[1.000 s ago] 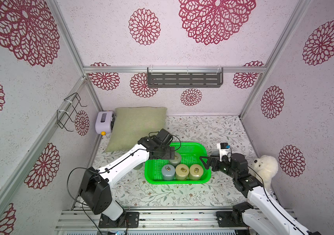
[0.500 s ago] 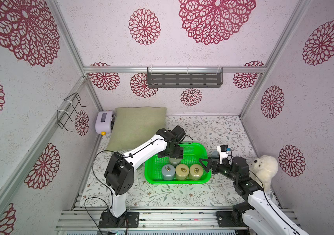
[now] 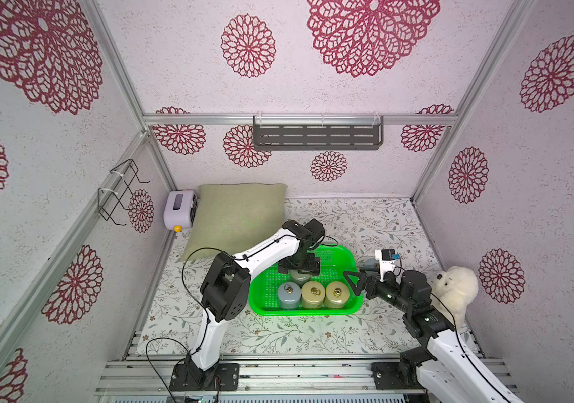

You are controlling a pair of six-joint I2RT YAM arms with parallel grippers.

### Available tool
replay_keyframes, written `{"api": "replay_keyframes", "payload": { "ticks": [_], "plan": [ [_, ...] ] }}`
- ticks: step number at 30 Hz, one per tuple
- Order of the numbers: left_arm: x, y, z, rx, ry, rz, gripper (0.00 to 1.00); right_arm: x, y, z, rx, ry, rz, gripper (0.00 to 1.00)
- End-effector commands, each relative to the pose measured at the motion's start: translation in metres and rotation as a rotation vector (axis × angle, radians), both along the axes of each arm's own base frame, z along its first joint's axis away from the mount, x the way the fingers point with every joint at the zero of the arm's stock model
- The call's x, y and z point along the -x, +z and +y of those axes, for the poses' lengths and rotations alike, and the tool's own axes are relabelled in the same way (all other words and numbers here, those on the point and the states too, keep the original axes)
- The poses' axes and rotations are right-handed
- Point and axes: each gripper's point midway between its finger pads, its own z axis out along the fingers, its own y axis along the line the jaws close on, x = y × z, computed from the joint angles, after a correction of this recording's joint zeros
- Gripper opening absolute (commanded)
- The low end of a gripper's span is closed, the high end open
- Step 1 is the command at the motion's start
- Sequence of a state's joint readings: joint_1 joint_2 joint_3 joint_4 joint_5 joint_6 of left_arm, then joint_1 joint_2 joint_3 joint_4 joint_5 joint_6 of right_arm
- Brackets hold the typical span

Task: Take the tea canister out of the basket
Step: Pick up the tea canister from the basket.

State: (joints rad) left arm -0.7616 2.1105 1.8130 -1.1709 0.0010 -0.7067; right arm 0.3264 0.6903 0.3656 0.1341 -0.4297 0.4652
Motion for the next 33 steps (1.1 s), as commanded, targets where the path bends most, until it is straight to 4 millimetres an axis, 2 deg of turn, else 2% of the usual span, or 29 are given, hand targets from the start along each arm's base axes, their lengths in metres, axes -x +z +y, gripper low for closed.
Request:
{"api": "replay_keyframes", "payload": {
  "ticks": [1,8,19,21,25,29,33],
  "plan": [
    [0.005,-0.013,-0.002,-0.026,-0.021,0.032,0.97,-0.001,0.001,0.000,-0.008,-0.010,-0.011,0.99],
    [0.003,-0.026,-0.002,-0.048,-0.038,0.049,0.97,-0.001,0.000,0.000,-0.008,-0.007,-0.008,0.99],
    [-0.004,-0.033,0.000,-0.055,-0.037,0.056,1.00,-0.001,0.001,-0.001,-0.006,-0.015,-0.013,0.99],
    [-0.004,-0.031,-0.001,-0.053,-0.038,0.051,0.96,-0.001,0.001,-0.002,-0.006,-0.019,-0.012,0.99],
    [-0.006,-0.025,-0.001,-0.049,-0.042,0.037,0.79,-0.001,0.000,-0.002,-0.006,-0.017,-0.012,0.99],
    [-0.006,-0.018,-0.001,-0.042,-0.044,0.026,0.68,-0.001,0.000,-0.002,-0.008,-0.017,-0.011,0.99],
    [-0.008,-0.005,0.001,-0.033,-0.037,-0.001,0.68,-0.001,0.000,-0.001,-0.011,-0.013,-0.014,0.99]
  ]
}}
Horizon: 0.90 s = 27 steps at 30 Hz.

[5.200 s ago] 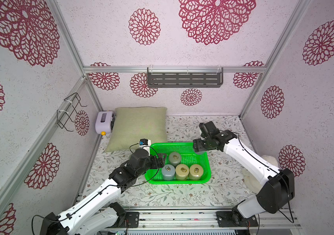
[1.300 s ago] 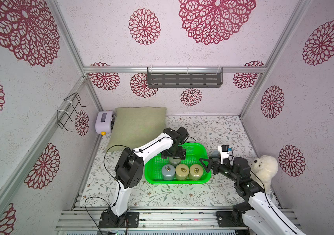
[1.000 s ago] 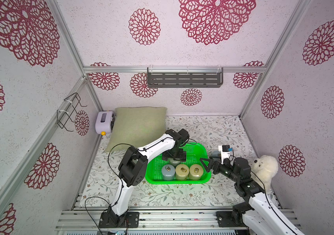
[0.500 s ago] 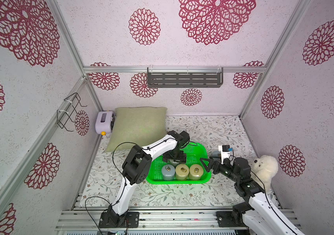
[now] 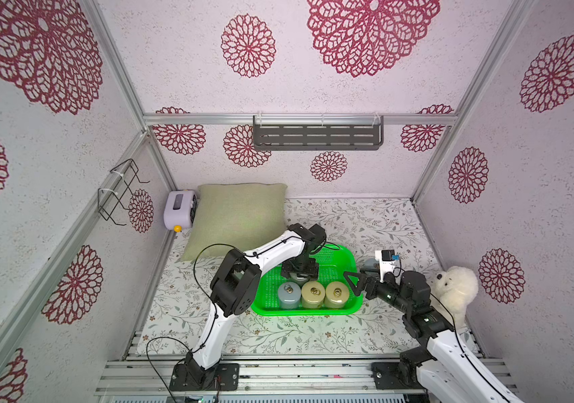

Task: Take the tea canister out of the basket
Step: Pick up the tea canister from the basket.

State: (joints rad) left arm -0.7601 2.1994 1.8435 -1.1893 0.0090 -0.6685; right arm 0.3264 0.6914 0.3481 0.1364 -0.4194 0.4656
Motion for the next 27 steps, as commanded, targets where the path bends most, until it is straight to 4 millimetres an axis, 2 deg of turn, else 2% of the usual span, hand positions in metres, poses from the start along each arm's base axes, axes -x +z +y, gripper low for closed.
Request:
{"api": "replay_keyframes", "payload": {
  "ticks": [1,8,12,13,16,22,27],
  "plan": [
    [-0.009,0.029,0.001,0.020,-0.001,-0.069,0.68,0.000,0.008,0.002,-0.022,0.003,-0.029,0.99],
    [-0.012,0.072,0.008,0.053,0.011,-0.162,0.68,0.007,0.012,0.014,-0.066,0.085,-0.042,0.99],
    [-0.011,0.098,0.022,0.037,0.018,-0.220,0.68,0.012,0.016,0.020,-0.077,0.121,-0.056,0.99],
    [-0.009,0.116,0.027,0.053,0.024,-0.258,0.68,0.013,0.017,0.022,-0.081,0.132,-0.063,0.99],
    [-0.004,0.133,0.040,0.046,0.039,-0.297,0.68,0.019,0.020,0.030,-0.084,0.169,-0.076,0.99],
    [0.011,0.155,0.072,0.035,0.093,-0.358,0.69,0.028,0.021,0.048,-0.065,0.233,-0.093,0.99],
    [0.023,0.163,0.106,0.020,0.158,-0.389,0.69,0.033,0.016,0.063,-0.052,0.266,-0.092,0.99]
  ]
}}
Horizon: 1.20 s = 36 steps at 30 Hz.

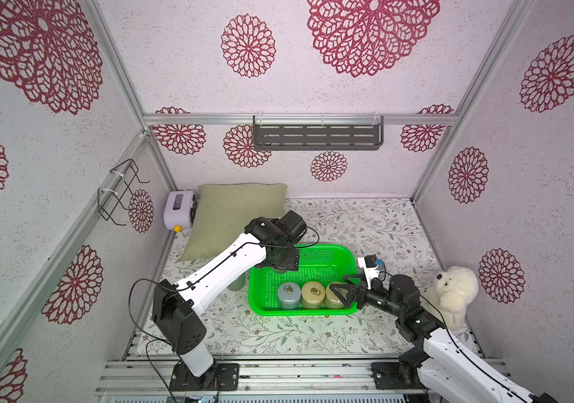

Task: Take the tea canister out of the basket
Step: Pick up the tea canister from the basket, then place the tea canister at the center of the board.

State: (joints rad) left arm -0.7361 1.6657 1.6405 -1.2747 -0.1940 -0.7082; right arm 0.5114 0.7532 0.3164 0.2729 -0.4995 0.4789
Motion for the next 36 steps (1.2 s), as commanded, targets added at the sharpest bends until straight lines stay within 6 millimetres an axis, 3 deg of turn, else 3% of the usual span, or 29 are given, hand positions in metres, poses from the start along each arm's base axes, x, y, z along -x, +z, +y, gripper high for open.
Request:
{"api": "replay_keyframes", "payload": {
  "ticks": [1,9,18,27,36],
  "plan": [
    [-0.001,0.020,0.030,0.006,0.082,-0.082,0.69,-0.003,0.016,0.010,-0.011,0.010,-0.072,0.99],
    [0.017,0.022,0.098,0.024,0.231,-0.103,0.69,0.002,0.010,0.030,0.017,0.027,-0.079,0.99],
    [0.019,0.029,0.168,0.026,0.401,-0.148,0.71,0.011,0.003,0.052,0.060,0.072,-0.082,0.99],
    [0.011,-0.001,0.206,0.054,0.534,-0.124,0.72,0.021,0.005,0.066,0.081,0.102,-0.102,0.99],
    [-0.007,-0.025,0.246,0.076,0.649,-0.097,0.73,0.024,0.014,0.059,0.076,0.078,-0.135,0.99]
  ]
}}
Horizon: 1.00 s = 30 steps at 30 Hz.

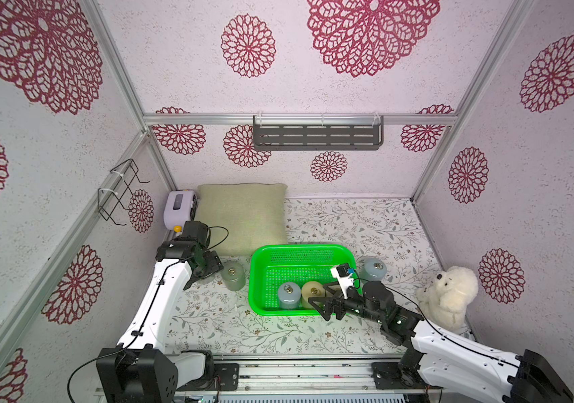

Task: Take the tea canister out of the basket
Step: Place the tea canister at the center of the board.

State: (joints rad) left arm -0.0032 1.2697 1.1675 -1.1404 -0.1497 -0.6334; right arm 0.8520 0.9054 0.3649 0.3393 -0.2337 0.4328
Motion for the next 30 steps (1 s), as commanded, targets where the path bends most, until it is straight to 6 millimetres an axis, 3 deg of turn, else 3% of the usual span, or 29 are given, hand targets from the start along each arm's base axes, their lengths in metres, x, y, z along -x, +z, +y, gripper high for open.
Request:
{"api": "replay_keyframes", "payload": {
  "ticks": [1,15,30],
  "plan": [
    [-0.026,-0.003,0.009,0.028,0.005,-0.064,0.73,-0.004,0.026,0.000,-0.035,-0.015,-0.078,0.99],
    [-0.044,-0.072,0.019,0.155,0.016,0.097,0.73,-0.007,0.023,-0.002,-0.007,-0.030,-0.085,0.99],
    [-0.052,-0.109,0.023,0.162,0.022,0.221,0.74,-0.007,0.024,-0.004,-0.005,-0.040,-0.091,0.99]
  ]
}}
